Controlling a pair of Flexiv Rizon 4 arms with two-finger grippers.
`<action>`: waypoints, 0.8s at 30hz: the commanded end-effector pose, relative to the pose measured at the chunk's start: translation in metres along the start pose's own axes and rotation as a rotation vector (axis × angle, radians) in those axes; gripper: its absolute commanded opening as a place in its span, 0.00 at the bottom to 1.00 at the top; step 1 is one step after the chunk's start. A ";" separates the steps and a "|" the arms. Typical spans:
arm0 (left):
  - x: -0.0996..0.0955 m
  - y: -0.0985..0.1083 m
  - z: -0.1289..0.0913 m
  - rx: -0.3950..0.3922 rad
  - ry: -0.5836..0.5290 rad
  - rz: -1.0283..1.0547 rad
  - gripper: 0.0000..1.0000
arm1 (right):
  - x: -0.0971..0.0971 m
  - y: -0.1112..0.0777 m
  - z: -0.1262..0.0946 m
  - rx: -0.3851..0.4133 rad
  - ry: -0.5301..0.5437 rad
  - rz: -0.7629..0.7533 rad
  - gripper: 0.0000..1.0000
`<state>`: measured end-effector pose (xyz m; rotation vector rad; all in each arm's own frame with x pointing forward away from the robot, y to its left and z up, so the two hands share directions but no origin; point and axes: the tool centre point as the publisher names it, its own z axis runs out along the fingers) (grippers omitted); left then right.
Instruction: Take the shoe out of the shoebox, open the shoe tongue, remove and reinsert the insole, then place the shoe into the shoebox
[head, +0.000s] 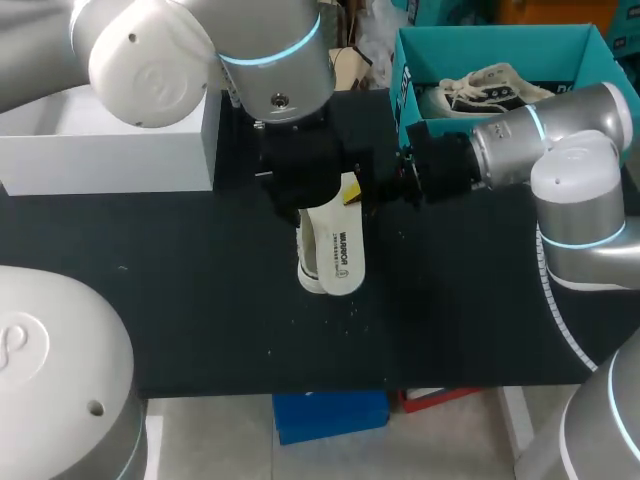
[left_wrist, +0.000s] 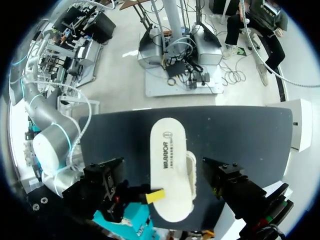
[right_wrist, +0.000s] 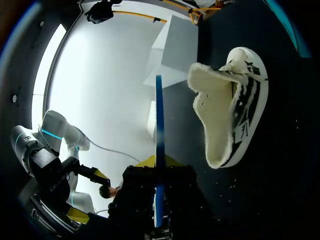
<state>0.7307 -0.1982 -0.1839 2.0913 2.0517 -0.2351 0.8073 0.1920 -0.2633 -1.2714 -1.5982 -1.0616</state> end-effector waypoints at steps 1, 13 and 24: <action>0.006 0.013 -0.008 -0.003 -0.005 -0.002 1.00 | 0.000 0.000 0.001 -0.002 -0.001 0.001 0.00; 0.021 0.068 -0.017 -0.009 -0.016 -0.010 1.00 | 0.000 0.000 0.001 -0.002 -0.001 0.001 0.00; 0.029 0.123 -0.011 0.004 -0.012 0.010 1.00 | 0.000 0.000 0.001 -0.002 -0.001 0.001 0.00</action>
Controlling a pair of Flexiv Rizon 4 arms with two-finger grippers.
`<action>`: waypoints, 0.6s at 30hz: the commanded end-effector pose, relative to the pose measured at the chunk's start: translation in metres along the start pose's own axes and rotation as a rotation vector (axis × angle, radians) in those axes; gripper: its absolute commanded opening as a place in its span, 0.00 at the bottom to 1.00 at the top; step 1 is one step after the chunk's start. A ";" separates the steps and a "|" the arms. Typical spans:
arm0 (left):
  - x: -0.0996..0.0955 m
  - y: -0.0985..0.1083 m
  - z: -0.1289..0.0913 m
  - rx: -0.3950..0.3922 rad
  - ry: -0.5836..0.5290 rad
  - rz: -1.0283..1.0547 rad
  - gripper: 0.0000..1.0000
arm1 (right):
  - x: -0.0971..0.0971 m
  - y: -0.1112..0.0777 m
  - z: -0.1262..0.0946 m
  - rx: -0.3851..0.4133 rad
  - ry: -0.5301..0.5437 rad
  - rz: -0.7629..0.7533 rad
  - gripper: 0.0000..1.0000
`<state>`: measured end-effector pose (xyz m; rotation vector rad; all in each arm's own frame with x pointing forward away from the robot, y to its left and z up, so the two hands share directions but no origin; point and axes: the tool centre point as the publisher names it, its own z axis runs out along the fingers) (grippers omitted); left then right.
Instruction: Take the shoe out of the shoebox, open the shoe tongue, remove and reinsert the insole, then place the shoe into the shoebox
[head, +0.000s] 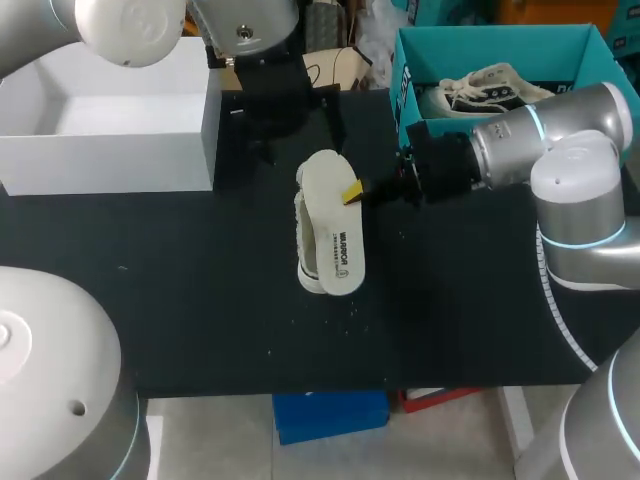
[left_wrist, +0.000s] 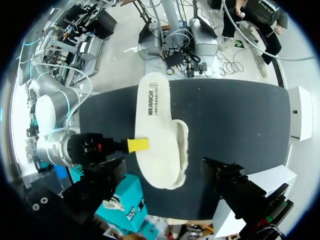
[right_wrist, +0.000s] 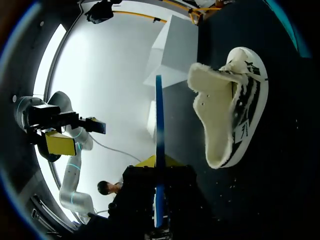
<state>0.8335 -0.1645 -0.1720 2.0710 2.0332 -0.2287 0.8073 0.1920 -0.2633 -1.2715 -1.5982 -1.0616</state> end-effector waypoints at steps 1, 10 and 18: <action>-0.002 0.025 0.008 0.026 0.005 0.011 1.00 | 0.000 0.000 0.001 -0.002 -0.001 0.000 0.00; -0.001 0.064 0.018 0.032 0.006 0.025 1.00 | 0.000 0.000 0.001 -0.002 -0.001 0.000 0.00; -0.010 0.084 0.024 0.033 0.010 0.023 1.00 | 0.000 0.000 0.001 -0.002 -0.001 0.000 0.00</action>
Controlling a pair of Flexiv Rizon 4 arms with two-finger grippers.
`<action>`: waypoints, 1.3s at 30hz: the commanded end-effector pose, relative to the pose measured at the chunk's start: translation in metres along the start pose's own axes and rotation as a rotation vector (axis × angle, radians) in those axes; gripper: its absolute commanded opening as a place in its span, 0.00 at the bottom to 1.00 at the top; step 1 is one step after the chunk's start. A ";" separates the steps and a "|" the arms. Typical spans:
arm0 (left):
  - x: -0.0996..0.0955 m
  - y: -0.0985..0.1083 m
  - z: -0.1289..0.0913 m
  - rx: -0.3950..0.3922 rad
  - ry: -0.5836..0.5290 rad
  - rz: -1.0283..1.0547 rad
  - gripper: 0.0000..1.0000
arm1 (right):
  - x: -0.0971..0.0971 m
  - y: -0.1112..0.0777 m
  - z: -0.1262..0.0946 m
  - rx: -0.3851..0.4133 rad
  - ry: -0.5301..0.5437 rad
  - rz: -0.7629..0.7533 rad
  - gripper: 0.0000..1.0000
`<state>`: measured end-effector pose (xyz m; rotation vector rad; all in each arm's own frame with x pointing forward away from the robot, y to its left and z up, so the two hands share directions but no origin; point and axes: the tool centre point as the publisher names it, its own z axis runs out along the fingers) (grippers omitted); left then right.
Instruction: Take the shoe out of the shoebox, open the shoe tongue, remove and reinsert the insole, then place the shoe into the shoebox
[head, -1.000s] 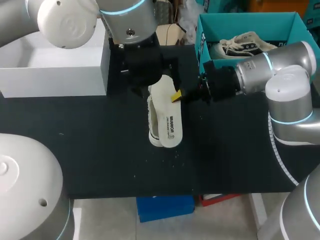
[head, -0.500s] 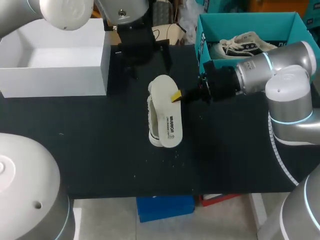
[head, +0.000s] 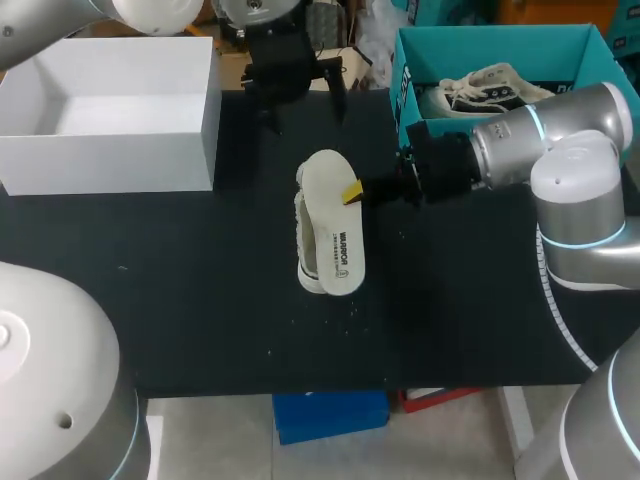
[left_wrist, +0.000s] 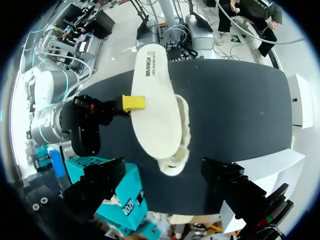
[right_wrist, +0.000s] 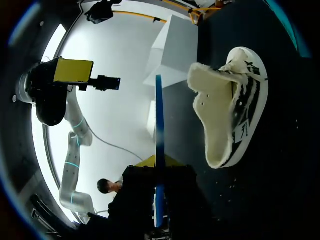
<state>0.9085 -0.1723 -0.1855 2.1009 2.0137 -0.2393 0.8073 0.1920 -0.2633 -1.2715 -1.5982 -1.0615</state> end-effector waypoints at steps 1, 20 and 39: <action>-0.009 0.010 0.005 0.019 0.010 0.002 1.00 | 0.000 0.000 0.001 -0.002 -0.001 0.000 0.00; -0.030 -0.067 0.002 0.024 0.014 -0.011 1.00 | 0.000 0.000 0.001 -0.002 -0.001 0.000 0.00; -0.028 -0.172 0.016 0.040 0.001 -0.063 1.00 | 0.000 0.000 0.001 -0.002 -0.001 0.000 0.00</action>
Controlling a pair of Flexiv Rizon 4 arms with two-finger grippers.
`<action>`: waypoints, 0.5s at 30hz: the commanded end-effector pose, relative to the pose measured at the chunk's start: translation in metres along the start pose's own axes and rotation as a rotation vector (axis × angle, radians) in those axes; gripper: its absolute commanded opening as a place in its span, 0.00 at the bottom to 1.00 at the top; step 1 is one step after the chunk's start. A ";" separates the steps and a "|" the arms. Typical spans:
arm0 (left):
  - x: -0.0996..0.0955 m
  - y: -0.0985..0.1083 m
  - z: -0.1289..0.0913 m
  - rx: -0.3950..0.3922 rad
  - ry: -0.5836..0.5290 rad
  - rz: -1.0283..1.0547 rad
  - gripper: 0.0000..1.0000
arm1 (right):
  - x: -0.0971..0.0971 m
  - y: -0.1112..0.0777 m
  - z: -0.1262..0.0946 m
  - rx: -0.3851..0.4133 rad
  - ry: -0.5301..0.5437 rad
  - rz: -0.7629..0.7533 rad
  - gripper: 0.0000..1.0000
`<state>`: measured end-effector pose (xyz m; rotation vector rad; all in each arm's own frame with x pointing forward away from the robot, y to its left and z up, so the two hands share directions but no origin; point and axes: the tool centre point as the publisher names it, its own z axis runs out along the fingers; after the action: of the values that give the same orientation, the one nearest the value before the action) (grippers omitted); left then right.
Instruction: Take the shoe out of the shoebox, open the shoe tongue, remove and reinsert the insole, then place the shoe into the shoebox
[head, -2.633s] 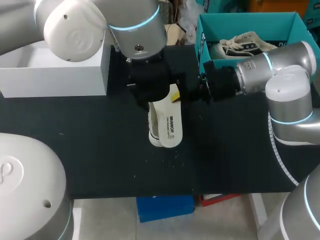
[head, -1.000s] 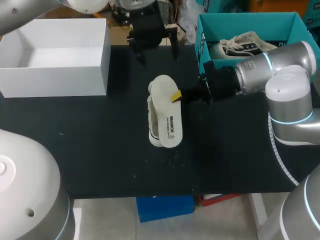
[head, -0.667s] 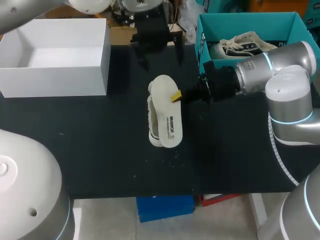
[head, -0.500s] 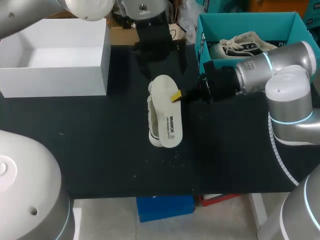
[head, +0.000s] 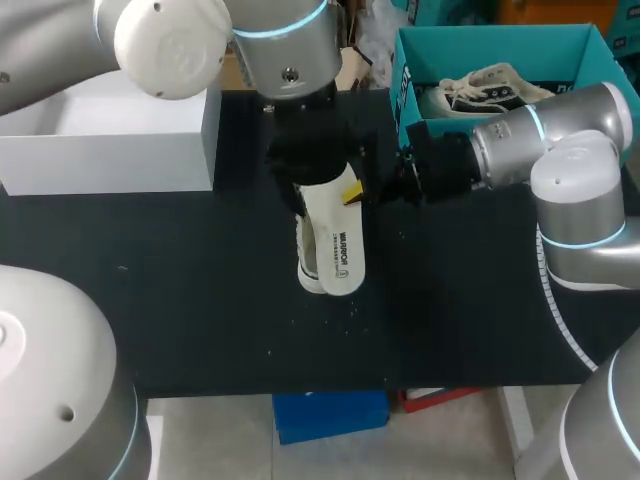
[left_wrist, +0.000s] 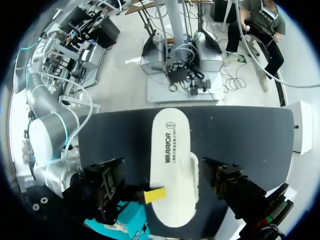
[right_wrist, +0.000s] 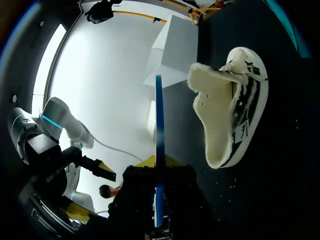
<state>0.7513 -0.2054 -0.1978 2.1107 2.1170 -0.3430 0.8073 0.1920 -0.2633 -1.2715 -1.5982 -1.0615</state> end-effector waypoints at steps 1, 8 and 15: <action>0.009 -0.019 0.003 -0.062 -0.018 -0.005 1.00 | 0.000 0.000 0.001 -0.002 -0.001 0.000 0.00; 0.013 -0.040 0.004 -0.055 -0.183 0.033 1.00 | 0.000 0.000 0.001 -0.002 -0.001 0.000 0.00; 0.031 -0.050 -0.012 0.072 -0.837 0.274 1.00 | 0.000 0.000 0.001 -0.002 -0.001 0.000 0.00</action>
<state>0.7071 -0.2058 -0.1843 2.0732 1.9354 -0.4776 0.8073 0.1920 -0.2633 -1.2715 -1.5982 -1.0615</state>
